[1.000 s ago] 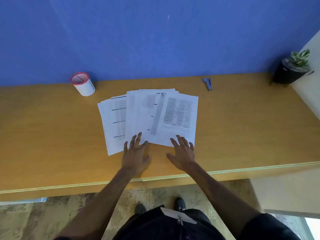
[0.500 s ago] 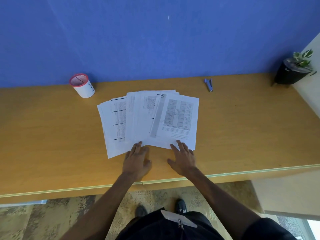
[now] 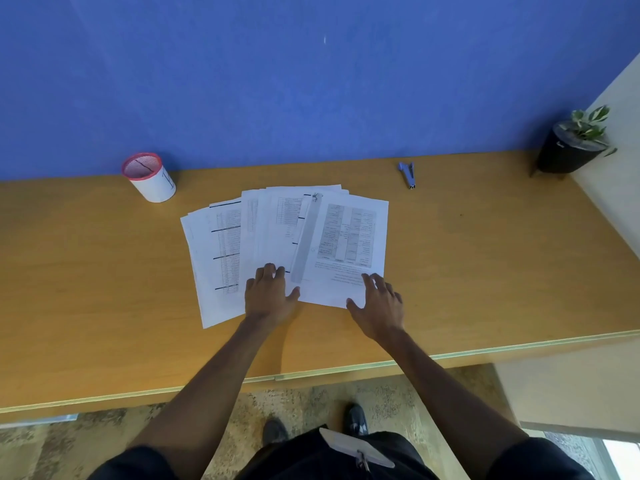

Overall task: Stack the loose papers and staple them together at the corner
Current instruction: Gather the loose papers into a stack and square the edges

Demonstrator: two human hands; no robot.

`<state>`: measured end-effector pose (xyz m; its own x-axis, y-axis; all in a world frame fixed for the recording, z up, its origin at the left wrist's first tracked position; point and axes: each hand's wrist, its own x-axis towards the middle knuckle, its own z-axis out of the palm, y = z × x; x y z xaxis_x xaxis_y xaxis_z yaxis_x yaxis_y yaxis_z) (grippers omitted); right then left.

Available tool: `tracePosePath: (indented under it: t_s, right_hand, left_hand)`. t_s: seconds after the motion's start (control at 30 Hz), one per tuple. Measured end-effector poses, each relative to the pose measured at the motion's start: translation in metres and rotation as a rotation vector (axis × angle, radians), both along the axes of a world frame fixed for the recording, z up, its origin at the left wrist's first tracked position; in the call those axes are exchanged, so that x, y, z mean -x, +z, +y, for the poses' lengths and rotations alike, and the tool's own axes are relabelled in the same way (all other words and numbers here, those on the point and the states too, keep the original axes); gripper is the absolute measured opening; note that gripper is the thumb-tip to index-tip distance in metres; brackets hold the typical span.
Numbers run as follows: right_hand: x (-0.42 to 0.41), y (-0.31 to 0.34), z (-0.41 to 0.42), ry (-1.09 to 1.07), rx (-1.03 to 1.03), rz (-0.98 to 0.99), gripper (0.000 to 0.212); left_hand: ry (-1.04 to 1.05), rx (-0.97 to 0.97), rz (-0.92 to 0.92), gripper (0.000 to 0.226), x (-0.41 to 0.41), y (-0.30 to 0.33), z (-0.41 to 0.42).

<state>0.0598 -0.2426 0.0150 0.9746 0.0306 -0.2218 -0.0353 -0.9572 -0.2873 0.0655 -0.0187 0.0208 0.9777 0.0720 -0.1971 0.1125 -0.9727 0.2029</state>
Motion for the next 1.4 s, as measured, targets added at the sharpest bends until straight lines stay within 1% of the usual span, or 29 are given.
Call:
tracePosePath:
  t_s: [0.2, 0.37, 0.5, 0.6, 0.7, 0.83, 1.1, 1.2, 1.33, 1.4]
  right_hand:
    - [-0.011, -0.003, -0.011, -0.027, 0.001, -0.009, 0.072]
    - [-0.024, -0.004, -0.014, -0.154, -0.077, -0.027, 0.075]
    - [-0.035, -0.003, -0.015, -0.274, -0.121, -0.001, 0.069]
    - [-0.041, -0.005, -0.017, -0.313, -0.113, 0.032, 0.064]
    - [-0.048, -0.005, -0.016, -0.324, -0.114, 0.058, 0.058]
    - [-0.054, -0.003, -0.013, -0.342, -0.121, 0.075, 0.049]
    - [-0.055, -0.005, -0.011, -0.301, -0.072, 0.067, 0.044]
    - [-0.053, -0.006, -0.011, -0.291, -0.059, 0.052, 0.043]
    - [-0.053, -0.007, -0.013, -0.292, -0.071, 0.046, 0.045]
    - [-0.052, -0.006, -0.014, -0.295, -0.08, 0.045, 0.046]
  left_hand:
    - [0.044, 0.038, 0.027, 0.057, -0.01, -0.002, -0.008]
    - [0.097, 0.081, 0.024, 0.059, -0.015, -0.003, -0.011]
    - [0.136, 0.114, 0.024, 0.061, -0.02, -0.006, -0.01]
    - [0.167, 0.082, 0.011, 0.066, -0.023, -0.011, -0.012]
    - [0.2, 0.07, 0.007, 0.069, -0.029, -0.013, -0.016]
    - [0.258, 0.125, 0.038, 0.064, -0.039, -0.012, -0.025]
    - [0.397, 0.261, 0.083, 0.059, -0.049, -0.012, -0.035]
    - [0.445, 0.388, 0.062, 0.05, -0.052, -0.011, -0.035]
    - [0.534, 0.677, 0.079, 0.029, -0.06, -0.001, -0.036]
    - [0.537, 0.766, 0.112, 0.027, -0.064, 0.002, -0.035]
